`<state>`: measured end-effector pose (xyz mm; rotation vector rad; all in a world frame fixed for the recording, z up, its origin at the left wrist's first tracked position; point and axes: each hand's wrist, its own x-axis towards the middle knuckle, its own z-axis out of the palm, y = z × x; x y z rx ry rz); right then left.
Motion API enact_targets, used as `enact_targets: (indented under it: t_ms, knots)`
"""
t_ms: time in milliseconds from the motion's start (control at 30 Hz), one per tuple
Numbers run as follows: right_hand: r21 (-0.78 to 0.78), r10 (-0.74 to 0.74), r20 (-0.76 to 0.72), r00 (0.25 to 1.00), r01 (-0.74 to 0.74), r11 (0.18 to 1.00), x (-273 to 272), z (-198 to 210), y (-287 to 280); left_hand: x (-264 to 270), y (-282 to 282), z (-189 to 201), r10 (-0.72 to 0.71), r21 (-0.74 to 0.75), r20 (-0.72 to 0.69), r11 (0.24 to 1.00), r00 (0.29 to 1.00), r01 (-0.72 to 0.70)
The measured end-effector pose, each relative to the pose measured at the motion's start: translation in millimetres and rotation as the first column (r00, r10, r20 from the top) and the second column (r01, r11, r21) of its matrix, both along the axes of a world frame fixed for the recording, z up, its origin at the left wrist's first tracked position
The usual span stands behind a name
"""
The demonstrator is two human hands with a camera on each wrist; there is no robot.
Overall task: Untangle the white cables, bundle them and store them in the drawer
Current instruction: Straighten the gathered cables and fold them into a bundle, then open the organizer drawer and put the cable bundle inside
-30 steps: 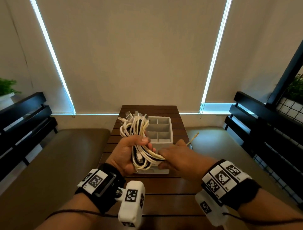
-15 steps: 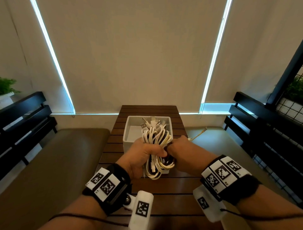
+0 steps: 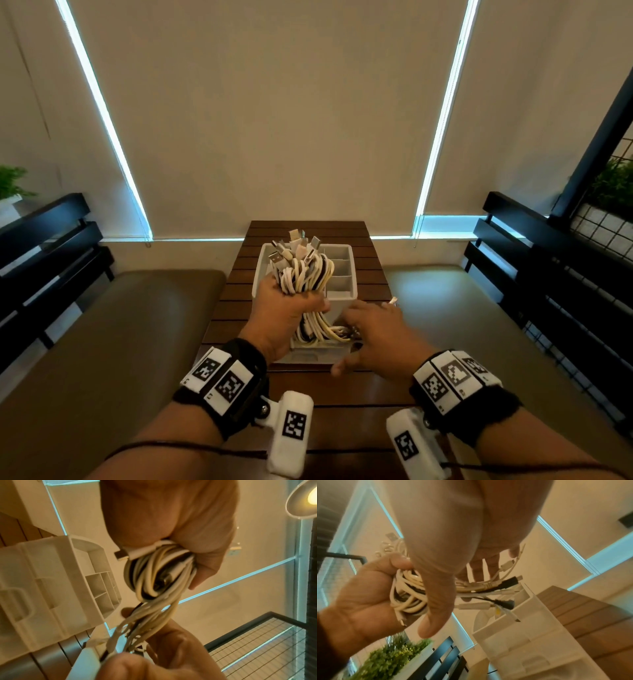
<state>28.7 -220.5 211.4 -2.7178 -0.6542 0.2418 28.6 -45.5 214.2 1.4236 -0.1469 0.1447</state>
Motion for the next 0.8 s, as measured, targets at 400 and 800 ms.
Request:
enact_targets:
  t_ms: [400,800]
  knots:
    - [0.343,0.129,-0.939,0.318,0.839,0.422,-25.4,-18.2,14.3,2.4,-4.1,-8.0,-0.045,-0.016,0.087,0.999,0.995,0.047]
    - [0.633,0.165,-0.773,0.613,0.727,0.265,-4.4,-2.5,3.4,-10.2,5.0,-18.2,-0.243,-0.233,-0.111,0.949,0.964,0.213]
